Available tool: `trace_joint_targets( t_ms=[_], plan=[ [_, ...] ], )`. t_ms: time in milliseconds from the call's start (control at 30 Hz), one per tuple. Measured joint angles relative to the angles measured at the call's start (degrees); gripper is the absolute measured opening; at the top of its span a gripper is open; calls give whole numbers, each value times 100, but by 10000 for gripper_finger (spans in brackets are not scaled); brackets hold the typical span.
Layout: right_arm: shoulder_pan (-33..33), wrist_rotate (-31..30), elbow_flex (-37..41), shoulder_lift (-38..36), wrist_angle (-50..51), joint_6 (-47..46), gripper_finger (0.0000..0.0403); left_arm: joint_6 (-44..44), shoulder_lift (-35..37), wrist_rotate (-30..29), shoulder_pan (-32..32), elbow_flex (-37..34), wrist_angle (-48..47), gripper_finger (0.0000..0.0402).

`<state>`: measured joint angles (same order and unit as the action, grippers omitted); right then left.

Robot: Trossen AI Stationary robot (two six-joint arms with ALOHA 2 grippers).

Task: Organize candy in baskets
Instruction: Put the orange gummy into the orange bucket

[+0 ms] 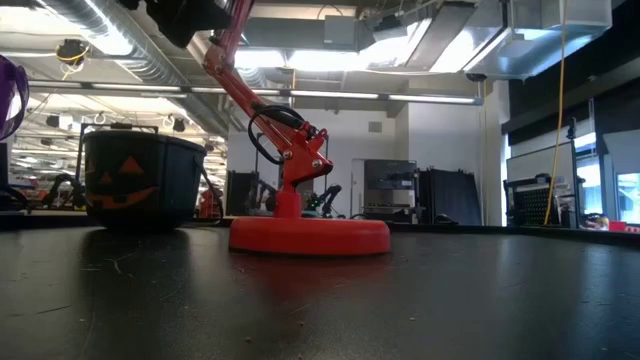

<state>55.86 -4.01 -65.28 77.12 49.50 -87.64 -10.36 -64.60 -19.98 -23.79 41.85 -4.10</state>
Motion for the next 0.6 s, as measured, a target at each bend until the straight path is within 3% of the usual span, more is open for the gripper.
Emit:
trace_joint_targets(
  t_ms=[600],
  plan=[
    [0, 212, 0, -2, -22, -10, 45, -174, 0, -72, -100, 0, -25, 164]
  ],
)
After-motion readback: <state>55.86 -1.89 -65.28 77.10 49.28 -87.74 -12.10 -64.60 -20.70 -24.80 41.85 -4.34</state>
